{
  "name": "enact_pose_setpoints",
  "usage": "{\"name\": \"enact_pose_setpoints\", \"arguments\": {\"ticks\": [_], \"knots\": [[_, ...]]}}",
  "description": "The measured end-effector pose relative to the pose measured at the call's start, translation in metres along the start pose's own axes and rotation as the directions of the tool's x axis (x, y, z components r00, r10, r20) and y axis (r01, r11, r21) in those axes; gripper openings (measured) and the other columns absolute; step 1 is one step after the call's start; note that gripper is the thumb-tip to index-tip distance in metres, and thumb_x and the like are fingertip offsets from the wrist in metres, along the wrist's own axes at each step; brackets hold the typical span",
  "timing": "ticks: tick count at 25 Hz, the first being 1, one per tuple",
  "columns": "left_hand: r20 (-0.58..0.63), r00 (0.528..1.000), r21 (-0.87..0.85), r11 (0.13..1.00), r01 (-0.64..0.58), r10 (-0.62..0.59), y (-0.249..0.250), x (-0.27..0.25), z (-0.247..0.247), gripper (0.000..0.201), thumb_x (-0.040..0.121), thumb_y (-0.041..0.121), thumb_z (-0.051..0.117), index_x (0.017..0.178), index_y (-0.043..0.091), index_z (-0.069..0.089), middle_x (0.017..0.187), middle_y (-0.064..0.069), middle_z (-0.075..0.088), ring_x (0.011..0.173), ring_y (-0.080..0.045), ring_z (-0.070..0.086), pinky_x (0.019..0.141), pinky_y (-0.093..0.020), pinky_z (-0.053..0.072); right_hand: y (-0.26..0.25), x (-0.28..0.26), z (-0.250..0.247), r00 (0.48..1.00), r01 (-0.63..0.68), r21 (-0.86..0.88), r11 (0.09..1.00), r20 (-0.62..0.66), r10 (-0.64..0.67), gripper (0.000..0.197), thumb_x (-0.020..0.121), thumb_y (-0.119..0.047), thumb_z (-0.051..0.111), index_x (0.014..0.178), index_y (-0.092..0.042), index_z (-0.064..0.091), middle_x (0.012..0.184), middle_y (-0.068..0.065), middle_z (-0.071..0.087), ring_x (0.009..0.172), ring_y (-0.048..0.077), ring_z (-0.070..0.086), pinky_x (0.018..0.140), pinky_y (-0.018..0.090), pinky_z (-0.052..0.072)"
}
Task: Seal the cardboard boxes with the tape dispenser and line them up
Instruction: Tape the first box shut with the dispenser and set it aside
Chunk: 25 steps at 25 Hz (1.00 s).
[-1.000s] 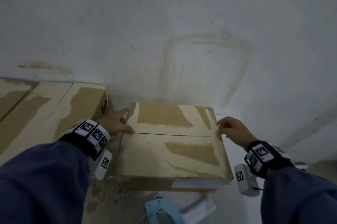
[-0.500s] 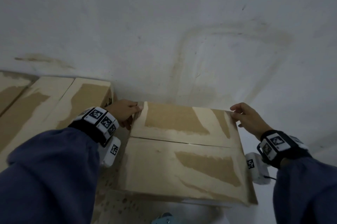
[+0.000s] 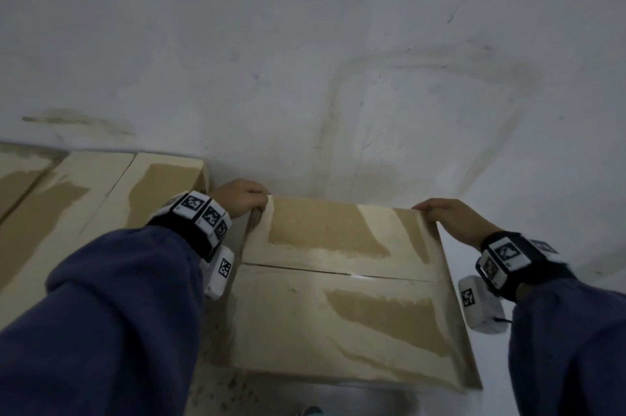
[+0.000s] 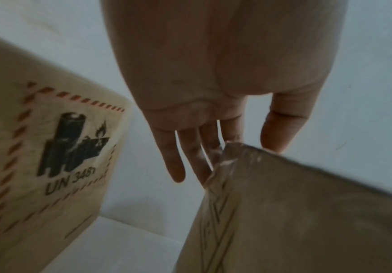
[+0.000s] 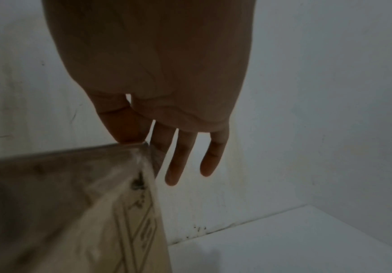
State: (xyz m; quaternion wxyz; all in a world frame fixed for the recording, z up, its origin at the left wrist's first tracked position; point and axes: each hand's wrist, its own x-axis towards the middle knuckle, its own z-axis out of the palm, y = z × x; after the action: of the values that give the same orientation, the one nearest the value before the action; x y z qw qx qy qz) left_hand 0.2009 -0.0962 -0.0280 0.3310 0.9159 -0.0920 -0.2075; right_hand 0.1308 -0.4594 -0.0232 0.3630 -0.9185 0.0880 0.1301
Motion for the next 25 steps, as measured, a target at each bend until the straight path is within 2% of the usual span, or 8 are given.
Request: {"name": "enact_pose_setpoints", "arguments": {"ticks": [3,5,8,12,16,19,22,25], "knots": [[-0.037,0.999,-0.076,0.997,0.004,-0.007,-0.011,-0.01,-0.001,0.018,0.089,0.021,0.06,0.102,0.01,0.066,0.105,-0.005,0.057,0.105,-0.024,0.053,0.086,-0.026,0.038,0.007,-0.013,0.0,0.997,-0.044,0.166,0.985,-0.062,0.055,0.019,0.095,-0.016,0.05,0.107,-0.013,0.065,0.101,0.004,0.064,0.099,0.021,0.057,0.074,0.025,0.04],[0.022,1.0,-0.084,0.996,-0.007,0.009,-0.016,-0.019,0.002,0.01,0.092,0.024,0.056,0.094,0.015,0.062,0.095,-0.002,0.053,0.099,-0.017,0.049,0.087,-0.026,0.037,0.013,-0.021,0.002,0.995,-0.058,0.238,0.97,-0.068,0.076,0.026,0.095,-0.023,0.052,0.119,-0.016,0.061,0.107,0.003,0.064,0.103,0.021,0.059,0.083,0.032,0.043],[0.175,0.984,-0.076,0.997,0.005,0.009,-0.025,-0.028,0.009,0.047,0.097,0.019,0.048,0.142,0.009,0.037,0.138,-0.006,0.048,0.127,-0.022,0.044,0.106,-0.031,0.034,0.019,-0.033,0.005,0.992,-0.114,0.242,0.964,0.078,0.098,0.04,0.097,-0.034,0.046,0.136,-0.026,0.046,0.124,-0.005,0.054,0.116,0.017,0.049,0.098,0.038,0.037],[0.187,0.981,-0.028,0.999,-0.045,0.049,-0.034,-0.029,0.017,0.064,0.098,0.023,0.043,0.151,0.012,0.008,0.157,-0.004,0.019,0.144,-0.021,0.021,0.117,-0.034,0.02,0.019,-0.045,0.012,0.986,-0.087,0.108,0.99,0.151,0.07,0.046,0.099,-0.039,0.032,0.143,-0.025,0.035,0.13,-0.009,0.043,0.126,0.016,0.039,0.101,0.028,0.027],[0.121,0.99,-0.063,0.996,-0.061,0.068,-0.039,-0.031,0.019,0.061,0.097,0.025,0.046,0.15,0.012,0.02,0.154,-0.004,0.029,0.142,-0.022,0.027,0.117,-0.039,0.024,0.017,-0.047,0.016,0.998,-0.012,0.036,0.999,0.06,0.01,0.041,0.1,-0.035,0.032,0.131,-0.017,0.052,0.121,-0.001,0.055,0.109,0.015,0.049,0.093,0.025,0.031],[0.033,0.999,-0.134,0.99,-0.033,0.038,-0.04,-0.041,0.023,0.056,0.096,0.032,0.048,0.147,0.018,0.029,0.151,-0.002,0.036,0.14,-0.022,0.032,0.116,-0.043,0.027,0.019,-0.054,0.018,0.998,0.053,-0.048,0.997,-0.021,-0.054,0.049,0.094,-0.053,0.029,0.118,-0.023,0.06,0.109,-0.004,0.06,0.108,0.022,0.056,0.089,0.029,0.035],[0.023,0.999,-0.119,0.993,-0.021,0.024,-0.033,-0.066,0.028,0.061,0.094,0.043,0.046,0.148,0.02,0.028,0.153,0.0,0.031,0.142,-0.02,0.027,0.118,-0.039,0.023,0.023,-0.072,0.025,0.997,0.064,-0.016,0.998,-0.051,-0.065,0.048,0.097,-0.048,0.029,0.128,-0.024,0.055,0.116,-0.004,0.06,0.112,0.023,0.056,0.088,0.028,0.036],[0.065,0.998,-0.207,0.978,0.005,0.009,-0.024,-0.105,0.037,0.06,0.098,0.033,0.042,0.151,0.016,0.018,0.156,0.001,0.023,0.144,-0.017,0.022,0.115,-0.029,0.018,0.029,-0.106,0.038,0.998,0.07,0.086,0.994,-0.009,-0.07,0.042,0.096,-0.045,0.033,0.135,-0.034,0.044,0.121,-0.01,0.058,0.108,0.015,0.058,0.082,0.023,0.041]]}}
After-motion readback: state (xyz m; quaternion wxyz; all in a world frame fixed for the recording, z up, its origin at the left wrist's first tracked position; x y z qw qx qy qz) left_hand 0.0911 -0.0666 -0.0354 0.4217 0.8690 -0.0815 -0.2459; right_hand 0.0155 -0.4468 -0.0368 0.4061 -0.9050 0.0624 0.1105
